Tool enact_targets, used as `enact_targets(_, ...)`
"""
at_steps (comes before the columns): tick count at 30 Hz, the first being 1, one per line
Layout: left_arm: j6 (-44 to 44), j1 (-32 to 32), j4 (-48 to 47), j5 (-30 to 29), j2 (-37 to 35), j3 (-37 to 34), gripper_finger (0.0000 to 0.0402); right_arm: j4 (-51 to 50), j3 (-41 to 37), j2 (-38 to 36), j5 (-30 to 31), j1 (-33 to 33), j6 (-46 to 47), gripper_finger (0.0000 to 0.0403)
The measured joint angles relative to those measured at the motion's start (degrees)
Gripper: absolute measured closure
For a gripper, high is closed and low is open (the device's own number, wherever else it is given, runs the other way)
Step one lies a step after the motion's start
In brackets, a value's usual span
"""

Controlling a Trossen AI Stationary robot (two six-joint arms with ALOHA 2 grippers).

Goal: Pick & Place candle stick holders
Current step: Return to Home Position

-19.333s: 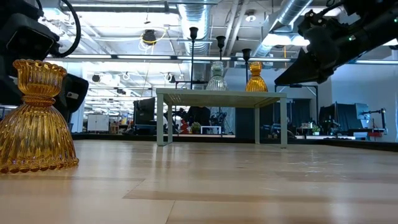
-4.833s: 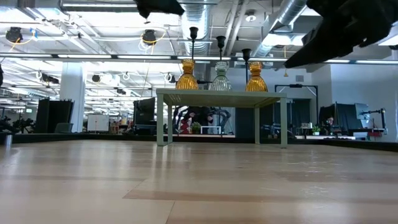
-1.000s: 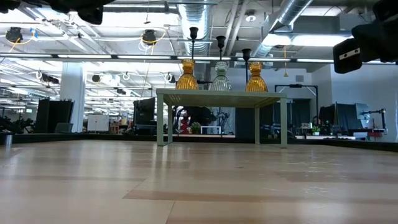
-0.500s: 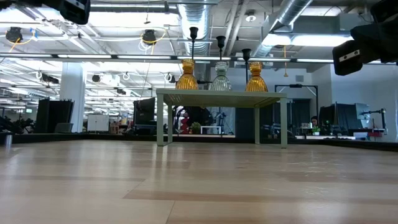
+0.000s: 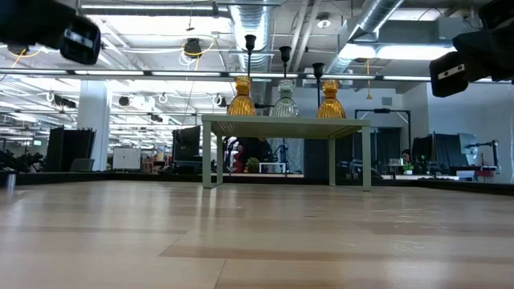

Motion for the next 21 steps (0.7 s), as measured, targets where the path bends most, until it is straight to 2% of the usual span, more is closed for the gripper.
enact_targets(2,-1.31,0.00,0.50,0.53,-1.87,-2.07,0.0395,0.00,0.00,0.00,0.00,0.00,-0.03,0.0403)
enact_targets(9,-1.93,0.00,3.06,7.92,-6.08,-7.58,0.0395,-0.02,0.00,0.00,-0.02,0.00,-0.63,0.0403)
enact_targets(17,-2.96,0.00,3.69,8.99,-6.22,-10.30,0.0395,0.00,0.00,0.04,-0.42,0.00,-0.63,0.0403)
enact_targets(21,-2.91,0.00,3.90,12.76,-6.14,-10.30,0.0395,-0.02,0.00,0.04,-0.44,0.02,-1.78,0.0403)
